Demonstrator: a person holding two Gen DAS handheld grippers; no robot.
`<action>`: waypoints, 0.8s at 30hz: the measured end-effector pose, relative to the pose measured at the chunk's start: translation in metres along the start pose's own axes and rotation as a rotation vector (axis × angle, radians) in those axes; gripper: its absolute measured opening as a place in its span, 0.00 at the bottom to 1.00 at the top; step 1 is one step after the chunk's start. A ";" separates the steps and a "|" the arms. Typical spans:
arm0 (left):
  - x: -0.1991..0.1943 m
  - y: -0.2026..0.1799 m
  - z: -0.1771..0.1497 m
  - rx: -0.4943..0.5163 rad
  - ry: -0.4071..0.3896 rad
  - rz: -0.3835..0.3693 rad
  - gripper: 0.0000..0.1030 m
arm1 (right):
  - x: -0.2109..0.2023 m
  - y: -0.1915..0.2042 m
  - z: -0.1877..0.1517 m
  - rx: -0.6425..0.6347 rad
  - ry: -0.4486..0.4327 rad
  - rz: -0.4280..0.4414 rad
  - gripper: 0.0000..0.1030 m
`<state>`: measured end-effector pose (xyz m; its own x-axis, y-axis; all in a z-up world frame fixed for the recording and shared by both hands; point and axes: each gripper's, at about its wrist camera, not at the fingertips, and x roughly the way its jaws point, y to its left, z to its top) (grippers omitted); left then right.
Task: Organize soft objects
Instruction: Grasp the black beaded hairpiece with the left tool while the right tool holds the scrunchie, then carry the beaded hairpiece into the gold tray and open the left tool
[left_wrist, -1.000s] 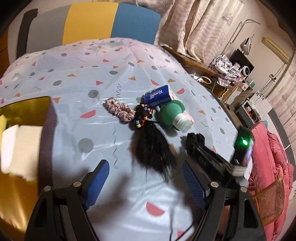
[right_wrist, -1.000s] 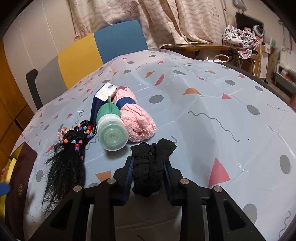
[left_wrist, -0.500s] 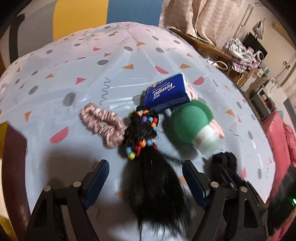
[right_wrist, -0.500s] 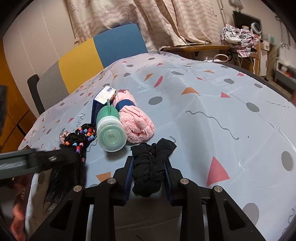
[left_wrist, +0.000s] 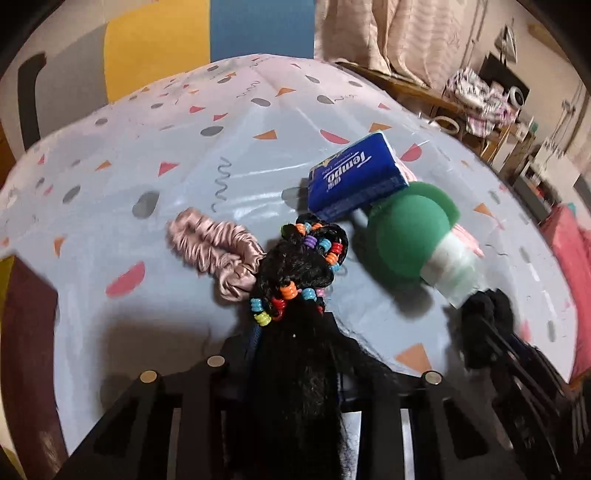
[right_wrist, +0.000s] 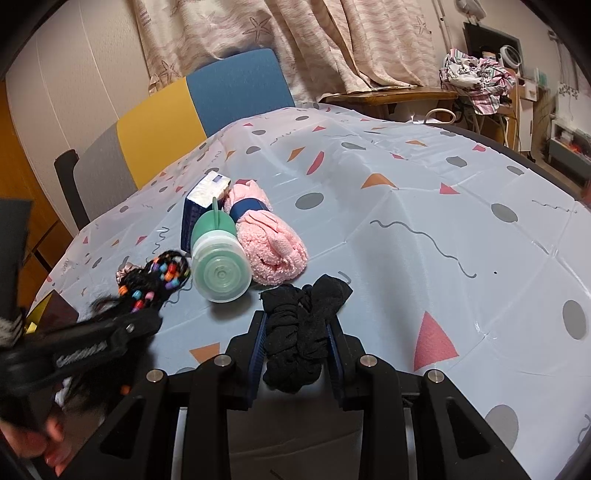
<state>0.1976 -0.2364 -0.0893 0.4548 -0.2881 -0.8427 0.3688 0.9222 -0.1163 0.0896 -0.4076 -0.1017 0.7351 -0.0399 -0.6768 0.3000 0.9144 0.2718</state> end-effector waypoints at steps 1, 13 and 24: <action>-0.003 0.002 -0.004 -0.014 -0.004 -0.014 0.30 | 0.000 0.000 0.000 0.000 0.000 -0.001 0.30; -0.055 0.018 -0.056 -0.053 -0.044 -0.157 0.27 | 0.000 0.002 0.000 -0.010 0.002 -0.014 0.30; -0.099 0.054 -0.088 -0.139 -0.094 -0.228 0.27 | 0.000 0.003 -0.001 -0.017 0.003 -0.026 0.30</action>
<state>0.1008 -0.1356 -0.0581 0.4483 -0.5088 -0.7350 0.3587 0.8555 -0.3734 0.0900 -0.4043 -0.1012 0.7253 -0.0627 -0.6856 0.3083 0.9199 0.2421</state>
